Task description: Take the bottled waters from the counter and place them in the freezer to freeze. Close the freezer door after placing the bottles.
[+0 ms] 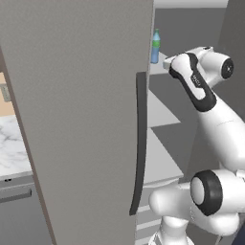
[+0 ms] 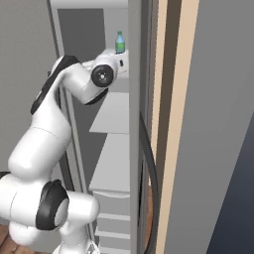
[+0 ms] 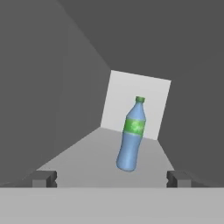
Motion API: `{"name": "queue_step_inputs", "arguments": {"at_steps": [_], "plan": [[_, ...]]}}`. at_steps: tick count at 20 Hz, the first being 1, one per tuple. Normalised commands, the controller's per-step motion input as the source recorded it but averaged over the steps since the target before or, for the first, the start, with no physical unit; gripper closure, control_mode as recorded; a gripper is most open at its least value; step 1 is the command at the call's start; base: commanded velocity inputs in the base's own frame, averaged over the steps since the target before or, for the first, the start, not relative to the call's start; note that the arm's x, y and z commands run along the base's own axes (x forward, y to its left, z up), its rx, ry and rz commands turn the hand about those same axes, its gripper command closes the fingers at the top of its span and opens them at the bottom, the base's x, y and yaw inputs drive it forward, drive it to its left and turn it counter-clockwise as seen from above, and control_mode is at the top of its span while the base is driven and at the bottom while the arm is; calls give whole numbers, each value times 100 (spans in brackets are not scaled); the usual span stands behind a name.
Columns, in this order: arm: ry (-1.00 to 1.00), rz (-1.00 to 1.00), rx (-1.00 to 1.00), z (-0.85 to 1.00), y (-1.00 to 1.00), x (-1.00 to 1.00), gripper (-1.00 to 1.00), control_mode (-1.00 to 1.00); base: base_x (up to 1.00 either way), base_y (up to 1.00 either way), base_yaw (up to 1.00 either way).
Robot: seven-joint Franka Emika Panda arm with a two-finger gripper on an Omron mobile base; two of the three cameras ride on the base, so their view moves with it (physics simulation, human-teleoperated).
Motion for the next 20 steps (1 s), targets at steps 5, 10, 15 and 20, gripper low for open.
{"name": "queue_step_inputs", "arguments": {"at_steps": [5,10,15,20], "plan": [[2,-4,0,8,0,-72,-100,-100,0,0,0],[16,-3,3,3,2,-57,-100,-100,0,0,0],[21,-4,0,7,9,-54,-100,-100,0,0,0],[27,-11,0,12,27,-55,-100,-100,0,0,0]]}}
